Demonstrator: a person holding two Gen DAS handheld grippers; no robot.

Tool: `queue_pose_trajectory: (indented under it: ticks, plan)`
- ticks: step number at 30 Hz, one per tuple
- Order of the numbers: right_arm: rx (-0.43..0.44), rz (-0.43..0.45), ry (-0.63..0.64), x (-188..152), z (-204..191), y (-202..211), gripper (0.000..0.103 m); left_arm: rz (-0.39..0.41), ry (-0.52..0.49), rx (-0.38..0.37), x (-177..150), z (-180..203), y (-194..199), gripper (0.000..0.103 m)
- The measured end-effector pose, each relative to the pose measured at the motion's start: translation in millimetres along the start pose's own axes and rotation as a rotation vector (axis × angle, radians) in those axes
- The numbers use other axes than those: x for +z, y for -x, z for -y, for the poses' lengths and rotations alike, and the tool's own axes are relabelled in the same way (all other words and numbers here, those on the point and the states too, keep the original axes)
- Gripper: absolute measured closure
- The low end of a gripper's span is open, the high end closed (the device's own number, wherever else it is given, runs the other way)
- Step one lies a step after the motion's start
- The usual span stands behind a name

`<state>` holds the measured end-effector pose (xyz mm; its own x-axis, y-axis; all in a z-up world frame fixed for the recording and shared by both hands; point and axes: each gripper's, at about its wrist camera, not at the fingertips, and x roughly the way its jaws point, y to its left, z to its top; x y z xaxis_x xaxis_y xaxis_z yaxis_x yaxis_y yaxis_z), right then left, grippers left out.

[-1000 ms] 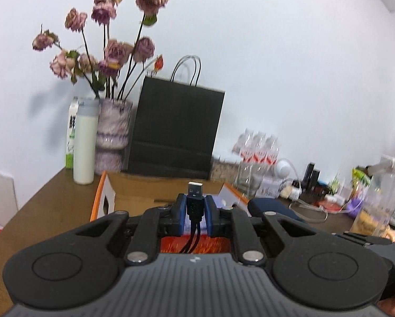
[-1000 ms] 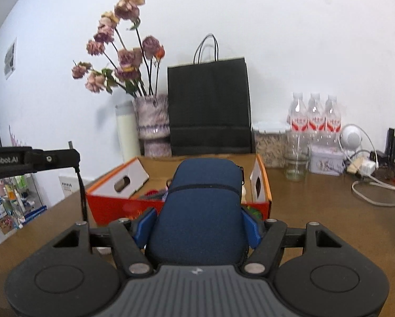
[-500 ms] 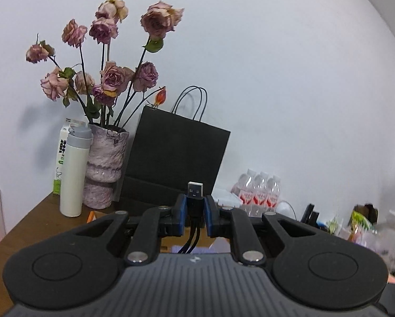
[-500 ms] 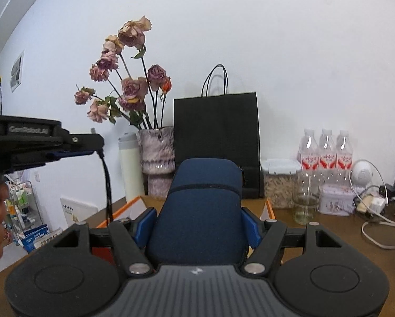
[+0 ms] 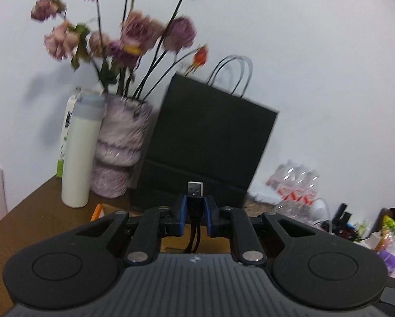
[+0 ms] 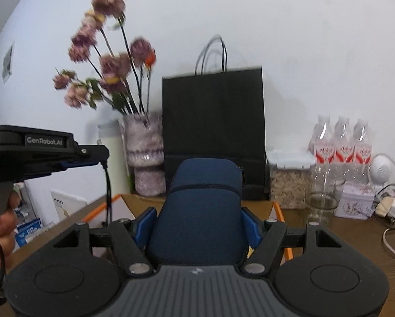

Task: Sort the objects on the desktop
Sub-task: 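Carry USB cable and navy pouch into the cardboard box and open both tools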

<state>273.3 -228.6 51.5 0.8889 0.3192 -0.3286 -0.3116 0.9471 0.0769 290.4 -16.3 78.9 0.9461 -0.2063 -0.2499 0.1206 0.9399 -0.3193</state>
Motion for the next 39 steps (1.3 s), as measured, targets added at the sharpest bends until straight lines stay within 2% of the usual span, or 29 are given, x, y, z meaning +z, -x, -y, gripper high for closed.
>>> queue_pose_trajectory:
  ticks: [11, 15, 19, 20, 21, 22, 24, 26, 27, 29, 33, 39]
  plan:
    - [-0.003, -0.129, 0.043, -20.5, 11.9, -62.6, 0.036, -0.145, -0.039, 0.101, -22.7, -32.7, -72.4, 0.089]
    - [-0.002, -0.155, 0.047, -26.4, 12.2, -69.8, 0.036, -0.204, -0.071, 0.117, -32.8, -34.1, -82.1, 0.088]
    - [0.0, -0.155, 0.043, -28.5, 13.0, -67.6, 0.034, -0.211, -0.103, 0.123, -37.6, -29.7, -80.2, 0.087]
    - [0.0, -0.157, 0.045, -28.7, 13.0, -67.7, 0.034, -0.206, -0.115, 0.132, -37.8, -27.6, -78.7, 0.08]
    - [0.0, -0.157, 0.048, -29.1, 12.8, -67.3, 0.032, -0.206, -0.129, 0.138, -38.2, -25.3, -77.8, 0.064]
    - [-0.004, -0.152, 0.051, -29.2, 12.5, -66.2, 0.033, -0.201, -0.143, 0.142, -38.6, -23.0, -76.3, 0.055]
    - [-0.009, -0.14, 0.056, -27.7, 11.8, -63.2, 0.027, -0.172, -0.176, 0.154, -38.1, -17.0, -71.7, 0.022]
    - [-0.012, -0.121, 0.056, -25.8, 11.4, -59.4, 0.016, -0.141, -0.208, 0.167, -38.6, -11.3, -66.0, 0.004]
    - [-0.015, -0.112, 0.058, -25.1, 11.1, -57.6, 0.013, -0.126, -0.222, 0.168, -38.6, -9.3, -63.8, 0.0]
    - [-0.022, -0.105, 0.064, -24.3, 10.1, -55.4, 0.012, -0.108, -0.248, 0.168, -40.4, -5.2, -58.7, 0.0]
    - [-0.029, -0.099, 0.077, -24.1, 7.3, -53.1, 0.003, -0.126, -0.264, 0.157, -44.0, -2.1, -56.6, 0.0]
    - [-0.037, -0.083, 0.086, -22.5, 4.9, -48.1, 0.001, -0.119, -0.26, 0.158, -45.7, -0.9, -53.4, 0.0]
